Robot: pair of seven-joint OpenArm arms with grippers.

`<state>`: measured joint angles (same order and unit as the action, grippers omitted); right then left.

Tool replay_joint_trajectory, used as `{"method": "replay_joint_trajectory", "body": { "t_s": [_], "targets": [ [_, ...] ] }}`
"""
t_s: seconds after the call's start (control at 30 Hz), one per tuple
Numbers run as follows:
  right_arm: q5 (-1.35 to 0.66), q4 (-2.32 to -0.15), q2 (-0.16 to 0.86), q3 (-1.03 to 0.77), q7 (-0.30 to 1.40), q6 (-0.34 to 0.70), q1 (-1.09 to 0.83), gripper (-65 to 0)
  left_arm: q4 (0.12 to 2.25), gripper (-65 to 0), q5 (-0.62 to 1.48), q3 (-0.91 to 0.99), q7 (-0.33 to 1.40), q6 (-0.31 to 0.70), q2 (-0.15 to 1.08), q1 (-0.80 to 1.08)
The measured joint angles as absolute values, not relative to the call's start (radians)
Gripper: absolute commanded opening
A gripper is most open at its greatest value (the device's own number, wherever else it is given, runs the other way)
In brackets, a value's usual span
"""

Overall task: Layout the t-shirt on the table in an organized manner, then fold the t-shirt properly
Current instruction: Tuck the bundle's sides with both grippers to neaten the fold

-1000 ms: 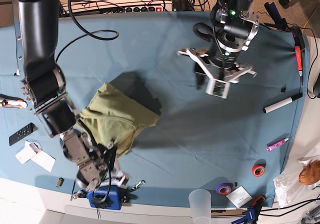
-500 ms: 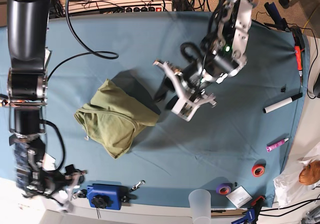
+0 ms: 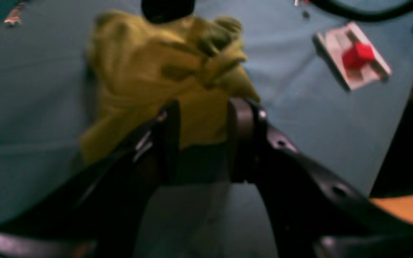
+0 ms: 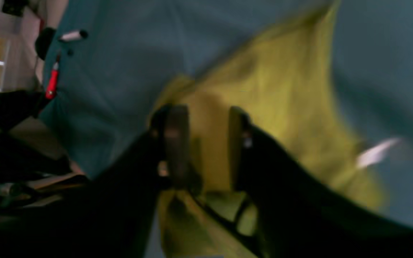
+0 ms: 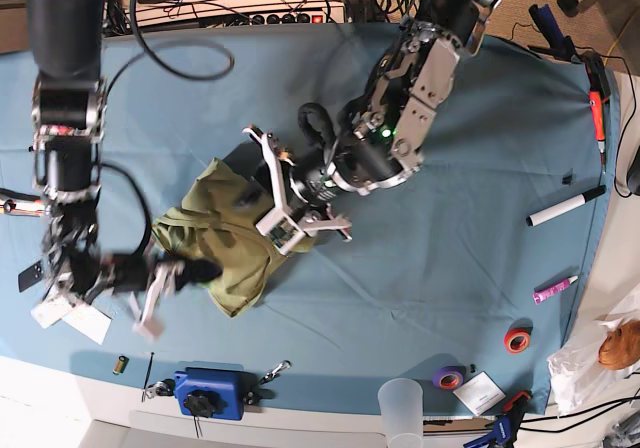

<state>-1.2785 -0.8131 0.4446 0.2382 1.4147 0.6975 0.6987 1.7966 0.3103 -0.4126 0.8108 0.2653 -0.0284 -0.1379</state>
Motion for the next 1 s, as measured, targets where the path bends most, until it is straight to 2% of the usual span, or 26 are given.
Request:
{"method": "replay_joint_trajectory", "body": {
  "t_s": [0.1,0.2,0.4,0.47,0.63,0.77,0.9,0.97,1.0],
  "targets": [
    [-1.324,-0.814,0.414,0.237,1.410,0.696,0.615,-60.6,1.782,-44.4,0.273,-0.407,0.813,0.263,-0.027,-0.145],
    [-1.362,-0.816,0.377,0.237,1.401,0.698,0.543,-60.8,1.782,-44.4,0.274,-0.398,0.813,0.263,-0.027,-0.145],
    [-1.139,-0.834,0.325,0.227,1.351,0.714,0.477,-60.8,1.782,-44.4,0.273,-0.397,0.846,0.263,-0.027,-0.145],
    [-1.118,-0.836,0.318,0.213,1.357,0.716,0.480,-61.9,1.782,-44.4,0.273,-0.397,0.870,0.263,-0.026,-0.145],
    [-1.095,-0.823,0.299,0.011,1.410,0.703,0.495,-63.3,1.782,-44.4,0.273,-0.397,0.925,0.240,-0.025,-0.145],
    [-1.036,-0.818,0.324,-0.175,1.408,0.696,0.531,-63.3,1.810,-44.4,0.269,-0.397,0.957,0.218,-0.019,-0.144],
    [-1.216,-0.817,0.322,-0.284,1.411,0.691,0.538,-63.3,1.895,-44.4,0.195,-0.397,0.984,0.217,-0.020,-0.145],
    [-1.338,-0.817,0.323,-0.328,1.412,0.693,0.538,-63.4,1.939,-45.8,0.126,-0.397,0.996,0.155,-0.021,-0.144],
    [-1.377,-0.817,0.330,-0.350,1.413,0.694,0.540,-63.7,1.953,-48.7,0.073,-0.396,0.997,0.121,-0.022,-0.144]
  ]
}}
